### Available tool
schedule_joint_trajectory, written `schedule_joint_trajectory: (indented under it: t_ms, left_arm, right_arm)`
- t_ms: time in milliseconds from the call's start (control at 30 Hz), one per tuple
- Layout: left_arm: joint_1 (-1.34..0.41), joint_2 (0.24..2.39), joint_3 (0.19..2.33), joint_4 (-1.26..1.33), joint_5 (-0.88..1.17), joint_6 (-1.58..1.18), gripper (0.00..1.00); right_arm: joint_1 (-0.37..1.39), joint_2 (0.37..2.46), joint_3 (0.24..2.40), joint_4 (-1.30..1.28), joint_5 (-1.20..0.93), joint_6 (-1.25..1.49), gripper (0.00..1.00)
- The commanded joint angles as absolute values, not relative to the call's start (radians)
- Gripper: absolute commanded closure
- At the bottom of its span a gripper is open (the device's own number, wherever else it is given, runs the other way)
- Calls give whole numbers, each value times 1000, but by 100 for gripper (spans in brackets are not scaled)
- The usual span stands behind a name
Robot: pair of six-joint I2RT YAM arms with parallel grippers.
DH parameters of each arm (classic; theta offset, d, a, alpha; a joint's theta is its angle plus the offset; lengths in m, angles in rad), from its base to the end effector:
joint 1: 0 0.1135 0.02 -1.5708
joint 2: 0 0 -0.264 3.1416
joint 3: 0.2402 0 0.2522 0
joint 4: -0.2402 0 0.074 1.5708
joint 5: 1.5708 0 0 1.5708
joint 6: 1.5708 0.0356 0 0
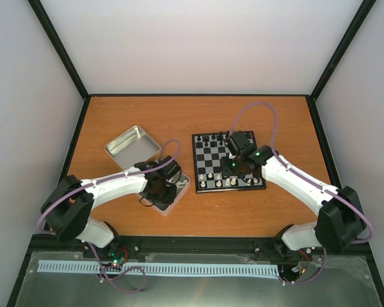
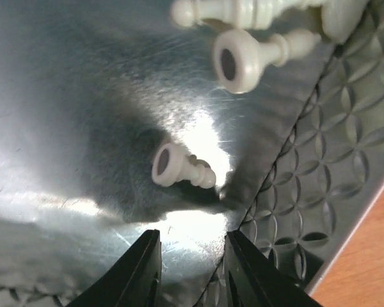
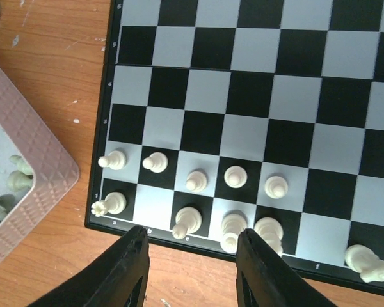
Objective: Set up the chess pieces on the board
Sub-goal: Adjust the storage box at the center of the board, then pick up the chess piece from the storage box.
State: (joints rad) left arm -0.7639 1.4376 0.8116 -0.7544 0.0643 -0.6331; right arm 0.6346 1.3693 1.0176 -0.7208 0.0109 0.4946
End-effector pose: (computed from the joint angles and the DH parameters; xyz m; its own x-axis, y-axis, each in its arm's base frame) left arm 0.1712 -0.1672 0.1727 -0.9853 0.1262 -0.1152 0.1441 0.9761 -0.1628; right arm 0.2178 0.1599 0.2478 -0.9020 -0.0746 -0.4252 -0.1823 0.9587 0.2184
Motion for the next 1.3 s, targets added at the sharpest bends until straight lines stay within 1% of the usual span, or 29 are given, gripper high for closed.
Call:
schedule_joint_trajectory:
  t_ms: [0,133,267,333,400,467,500,700,867,1033,1200,1267]
  left_arm:
    - [-797,1478,866,-704,158,-596,72]
    - [-800,1492,890,-628,219,-585,71]
    - [-801,1504,902,-569,201,-589,68]
    - [-801,1518,918,-592,115,-597,63]
    - [-800,1528,936,-630,7,-600,55]
    - [-797,1528,942,-644,-77,-601,52]
    - [-792,1525,936,-631,-81,-593,52]
    - [-762,1529,905,-600,-9,-575,54]
    - [-761,1543,853,-575,49,-571,53]
    - [-761,1557,824,-543,104,-573,63]
    - [-761,1572,823,-535,110,-577,64]
    - [-761,1582,829,-541,112,-578,67]
  right_arm:
    - [631,1378,1021,-696,-50,476,61]
    - [631,1366,986,-640,-141,470,61]
    - [632,1359,958,-597,-205,490,62]
    - [632,1356,956,-600,-196,497,62]
    - [632,1352,955,-607,-180,503,62]
    - [632,1347,953,-610,-174,510,62]
    - [631,1347,952,-611,-172,514,62]
    - [632,1353,947,-612,-170,533,62]
    - [632,1357,943,-605,-172,544,62]
    - [632,1369,944,-605,-171,544,63]
    - [632,1370,939,-601,-173,546,63]
    - [632,1368,937,-601,-173,546,63]
